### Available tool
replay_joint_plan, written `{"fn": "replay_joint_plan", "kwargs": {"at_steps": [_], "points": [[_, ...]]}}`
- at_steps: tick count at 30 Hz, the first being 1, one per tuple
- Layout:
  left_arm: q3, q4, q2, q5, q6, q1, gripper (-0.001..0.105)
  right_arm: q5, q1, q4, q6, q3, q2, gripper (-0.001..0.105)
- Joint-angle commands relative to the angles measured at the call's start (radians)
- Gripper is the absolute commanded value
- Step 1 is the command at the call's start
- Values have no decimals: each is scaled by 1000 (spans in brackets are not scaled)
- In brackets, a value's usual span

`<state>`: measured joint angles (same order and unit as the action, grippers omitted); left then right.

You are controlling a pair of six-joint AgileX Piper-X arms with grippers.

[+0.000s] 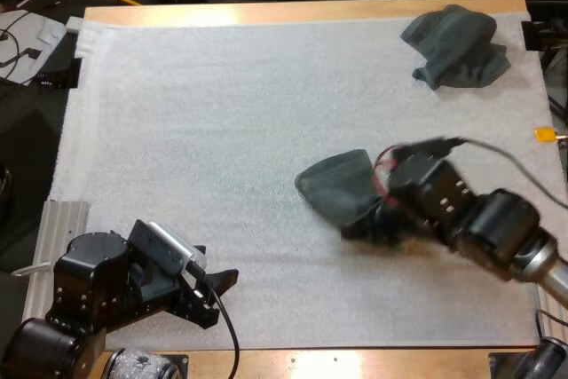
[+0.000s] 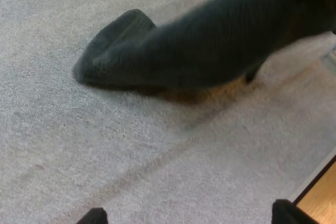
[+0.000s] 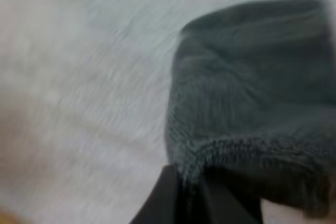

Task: Pick towel from pile, fold and stack

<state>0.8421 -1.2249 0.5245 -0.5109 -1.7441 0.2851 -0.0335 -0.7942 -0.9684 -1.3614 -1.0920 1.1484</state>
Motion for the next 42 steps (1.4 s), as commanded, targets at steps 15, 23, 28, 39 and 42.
{"fn": "replay_joint_plan", "kwargs": {"at_steps": [15, 23, 28, 39, 42], "points": [[4, 1, 0, -26, -12, 3, 61, -113, -204, 289, 234, 3, 303, 0], [5, -2, 0, -17, -9, 2, 61, -128, -203, 399, 271, -8, 396, 11], [5, -3, -1, -17, -10, 4, 61, -168, -202, 421, 263, -27, 414, 63], [4, 0, 3, -17, -4, 3, 61, -161, -210, 284, 167, -55, 385, 67], [4, 3, 0, -18, -1, 1, 61, -93, -201, 215, 146, -55, 376, 66]]}}
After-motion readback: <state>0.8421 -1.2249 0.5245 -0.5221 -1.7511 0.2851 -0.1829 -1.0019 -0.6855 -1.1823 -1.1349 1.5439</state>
